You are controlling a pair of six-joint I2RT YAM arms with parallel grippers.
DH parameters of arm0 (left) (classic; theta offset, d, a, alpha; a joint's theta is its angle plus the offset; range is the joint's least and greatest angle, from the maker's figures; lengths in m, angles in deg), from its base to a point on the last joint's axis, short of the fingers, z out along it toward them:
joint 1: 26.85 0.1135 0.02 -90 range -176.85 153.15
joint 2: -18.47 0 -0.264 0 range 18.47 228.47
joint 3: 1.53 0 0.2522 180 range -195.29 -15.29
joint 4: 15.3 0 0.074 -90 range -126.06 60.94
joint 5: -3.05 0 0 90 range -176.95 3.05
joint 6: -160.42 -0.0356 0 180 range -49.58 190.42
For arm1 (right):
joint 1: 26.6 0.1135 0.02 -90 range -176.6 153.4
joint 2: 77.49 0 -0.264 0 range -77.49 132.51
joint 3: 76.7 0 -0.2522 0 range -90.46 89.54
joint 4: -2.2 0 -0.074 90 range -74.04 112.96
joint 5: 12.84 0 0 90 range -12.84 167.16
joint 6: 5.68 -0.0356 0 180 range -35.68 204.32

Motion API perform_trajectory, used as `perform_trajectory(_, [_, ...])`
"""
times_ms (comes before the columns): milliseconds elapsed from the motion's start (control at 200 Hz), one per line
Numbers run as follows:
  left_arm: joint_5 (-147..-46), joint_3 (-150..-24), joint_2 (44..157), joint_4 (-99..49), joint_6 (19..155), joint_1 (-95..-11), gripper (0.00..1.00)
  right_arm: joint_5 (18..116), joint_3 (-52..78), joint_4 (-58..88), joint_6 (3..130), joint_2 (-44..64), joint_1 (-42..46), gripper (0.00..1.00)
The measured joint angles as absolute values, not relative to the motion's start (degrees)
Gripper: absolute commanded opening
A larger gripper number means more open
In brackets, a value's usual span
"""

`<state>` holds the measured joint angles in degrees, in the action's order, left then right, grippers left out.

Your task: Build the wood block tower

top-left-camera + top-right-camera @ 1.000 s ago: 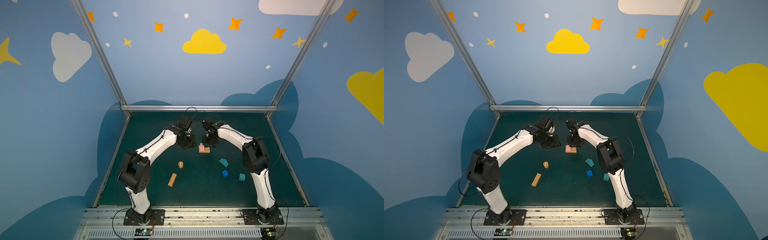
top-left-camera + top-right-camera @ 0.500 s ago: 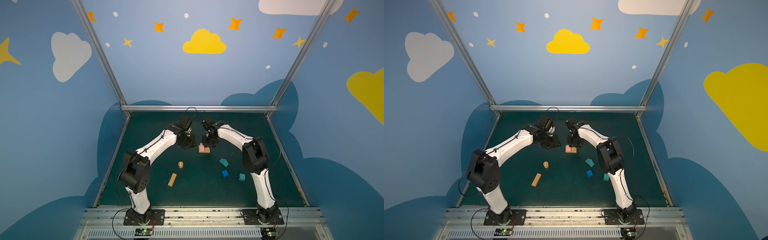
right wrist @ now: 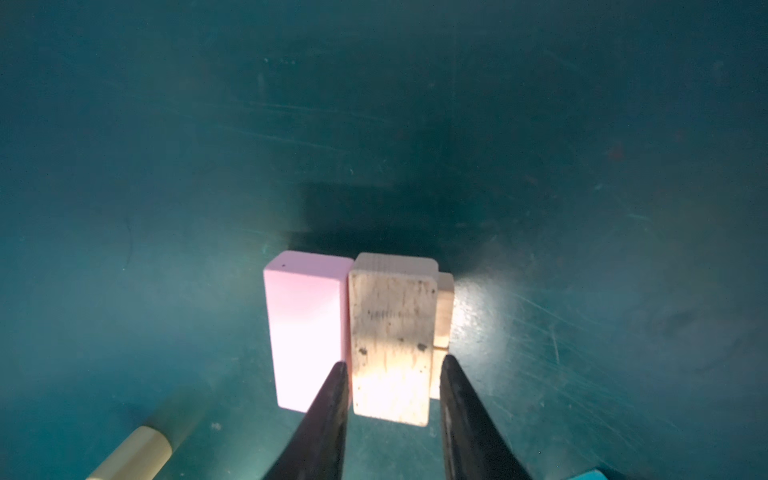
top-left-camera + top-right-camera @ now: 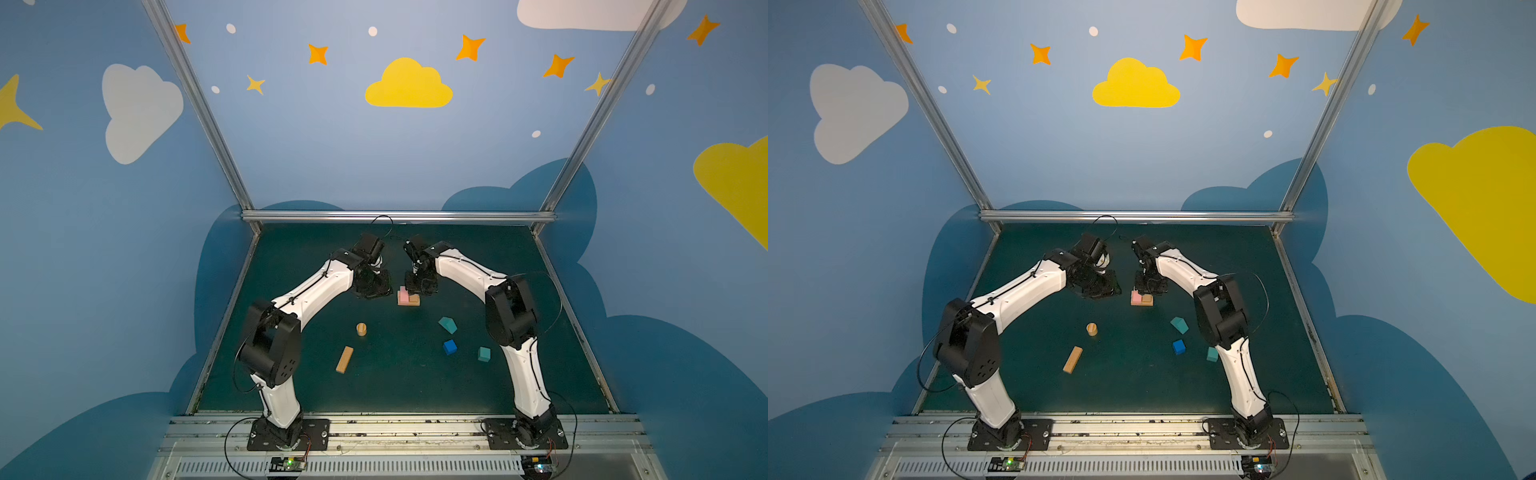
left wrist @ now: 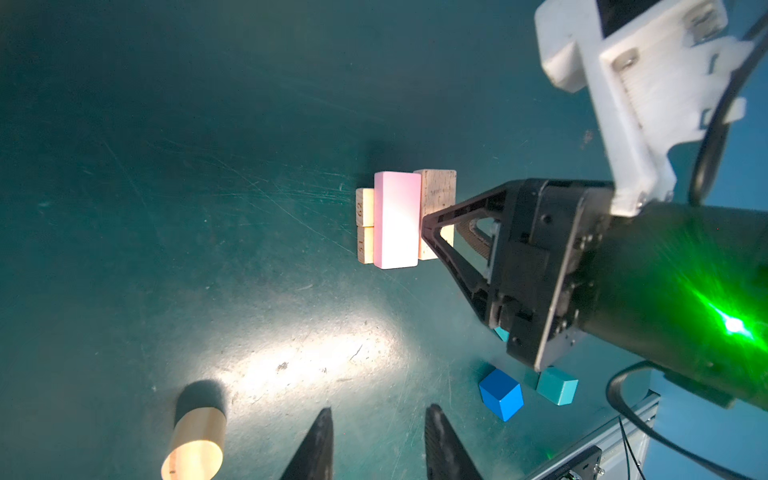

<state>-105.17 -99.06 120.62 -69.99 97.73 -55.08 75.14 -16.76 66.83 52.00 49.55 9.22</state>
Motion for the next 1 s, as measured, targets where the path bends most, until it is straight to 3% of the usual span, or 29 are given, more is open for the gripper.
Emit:
perform_trajectory(300, [-108.5, -99.9, 120.9, -68.4, 98.7, -55.1, 0.36, 75.3, -10.6, 65.5, 52.0, 40.5, 8.5, 0.37])
perform_trajectory(476, [-110.7, -103.8, 124.4, -67.4, 99.2, -55.1, 0.35, 69.9, -4.0, 58.9, 51.4, 35.6, 5.7, 0.36])
perform_trajectory(1001, [-112.8, -112.0, 137.7, -67.2, 100.2, -55.4, 0.3, 59.0, -0.5, 49.2, 50.5, 36.8, 2.1, 0.32])
